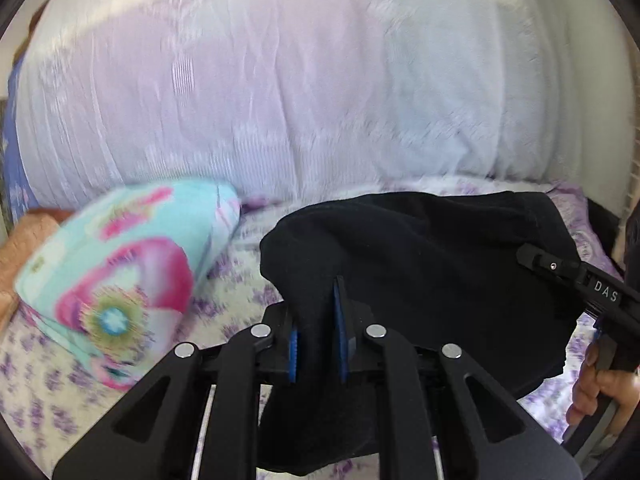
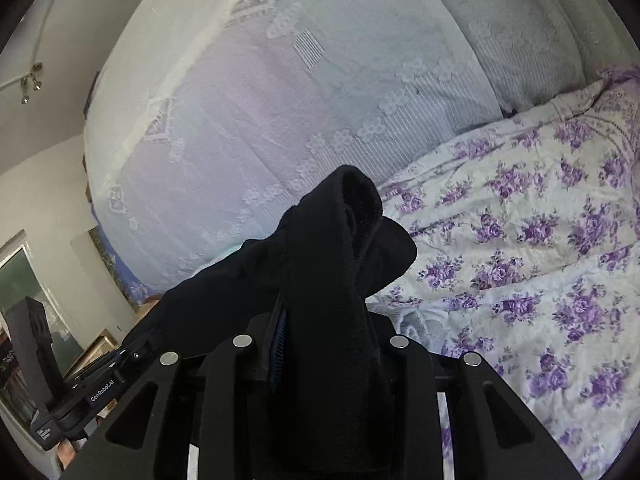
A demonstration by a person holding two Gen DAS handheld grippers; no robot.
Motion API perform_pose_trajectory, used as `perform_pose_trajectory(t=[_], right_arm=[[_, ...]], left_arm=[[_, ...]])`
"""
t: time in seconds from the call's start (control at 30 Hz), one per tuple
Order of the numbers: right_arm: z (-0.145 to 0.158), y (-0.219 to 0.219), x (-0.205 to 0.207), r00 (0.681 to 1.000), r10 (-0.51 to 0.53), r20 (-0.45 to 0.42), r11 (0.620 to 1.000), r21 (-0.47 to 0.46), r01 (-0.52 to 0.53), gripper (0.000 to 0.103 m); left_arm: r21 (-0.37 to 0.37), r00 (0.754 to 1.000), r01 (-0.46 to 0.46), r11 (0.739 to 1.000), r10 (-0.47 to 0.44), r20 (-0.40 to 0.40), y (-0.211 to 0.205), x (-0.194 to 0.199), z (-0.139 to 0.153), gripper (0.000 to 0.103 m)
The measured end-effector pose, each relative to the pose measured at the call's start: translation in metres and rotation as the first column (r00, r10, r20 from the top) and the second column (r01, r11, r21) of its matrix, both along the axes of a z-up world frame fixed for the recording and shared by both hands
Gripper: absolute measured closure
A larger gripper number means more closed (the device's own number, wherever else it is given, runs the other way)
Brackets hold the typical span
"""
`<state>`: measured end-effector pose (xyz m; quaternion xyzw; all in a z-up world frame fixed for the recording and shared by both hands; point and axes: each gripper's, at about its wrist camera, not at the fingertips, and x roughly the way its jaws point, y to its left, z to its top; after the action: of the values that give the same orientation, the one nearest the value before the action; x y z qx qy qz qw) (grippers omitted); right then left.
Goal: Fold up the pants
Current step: 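Carry the folded pants with the right gripper toward the grey garment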
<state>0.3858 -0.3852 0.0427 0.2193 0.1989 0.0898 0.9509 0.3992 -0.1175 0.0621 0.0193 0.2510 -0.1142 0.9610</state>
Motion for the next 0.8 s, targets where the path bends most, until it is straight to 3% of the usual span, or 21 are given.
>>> perform_pose_trajectory(t=[0.1,0.17,0.2,0.23,0.3,0.33,0.4,0.5,0.57,0.6,0.7,0.8], right_arm=[[-0.049,0.019,0.037,0.996,-0.028,-0.083,0.991,-0.135,0.017,0.073],[-0.082,0.02,0.047,0.993,-0.056,-0.105,0.987,-0.154,0.039,0.064],[-0.088,0.016,0.05,0.992,-0.052,-0.116,0.989,-0.142,0.035,0.06],[-0.085,0.016,0.052,0.992,-0.033,-0.12,0.987,-0.16,0.014,0.057],[-0.078,0.022,0.049,0.991,-0.071,-0.115,0.966,-0.254,0.04,0.043],[-0.079,0.021,0.049,0.99,-0.085,-0.112,0.965,-0.256,0.054,0.04],[-0.075,0.019,0.042,0.992,-0.095,-0.087,0.968,-0.24,0.072,0.039],[-0.045,0.019,0.008,0.988,-0.145,0.058,0.962,-0.227,0.154,0.039],[-0.027,0.028,-0.012,0.98,-0.114,0.163,0.964,-0.221,0.149,0.039],[-0.022,0.037,-0.017,0.981,-0.079,0.176,0.961,-0.247,0.121,0.04],[-0.024,0.062,-0.015,0.989,0.009,0.146,0.948,-0.315,0.038,0.053],[-0.057,0.071,0.016,0.999,-0.022,-0.034,0.921,-0.389,0.007,0.055]], left_arm=[[-0.007,0.981,-0.061,0.998,0.059,-0.185,0.006,0.056,-0.063,0.09],[-0.063,0.958,-0.097,0.993,0.077,-0.276,0.017,0.078,-0.105,0.073],[-0.07,0.961,-0.103,0.992,0.08,-0.265,0.019,0.078,-0.116,0.067],[-0.037,0.968,-0.124,0.992,0.112,-0.224,0.018,0.073,-0.119,0.053],[0.076,0.977,-0.128,0.989,0.139,-0.16,0.008,0.065,-0.113,0.05],[0.086,0.98,-0.13,0.988,0.141,-0.142,0.009,0.061,-0.11,0.047],[0.037,0.978,-0.141,0.989,0.145,-0.148,0.019,0.057,-0.106,0.046],[-0.023,0.974,-0.198,0.98,0.194,-0.115,0.034,0.049,-0.086,0.046],[-0.076,0.975,-0.214,0.974,0.209,-0.076,0.04,0.04,-0.068,0.046],[-0.084,0.978,-0.204,0.975,0.199,-0.063,0.04,0.036,-0.062,0.046],[-0.051,0.987,-0.149,0.987,0.146,-0.068,0.023,0.032,-0.062,0.046],[0.078,0.983,-0.099,0.992,0.11,-0.146,-0.003,0.043,-0.09,0.04]])
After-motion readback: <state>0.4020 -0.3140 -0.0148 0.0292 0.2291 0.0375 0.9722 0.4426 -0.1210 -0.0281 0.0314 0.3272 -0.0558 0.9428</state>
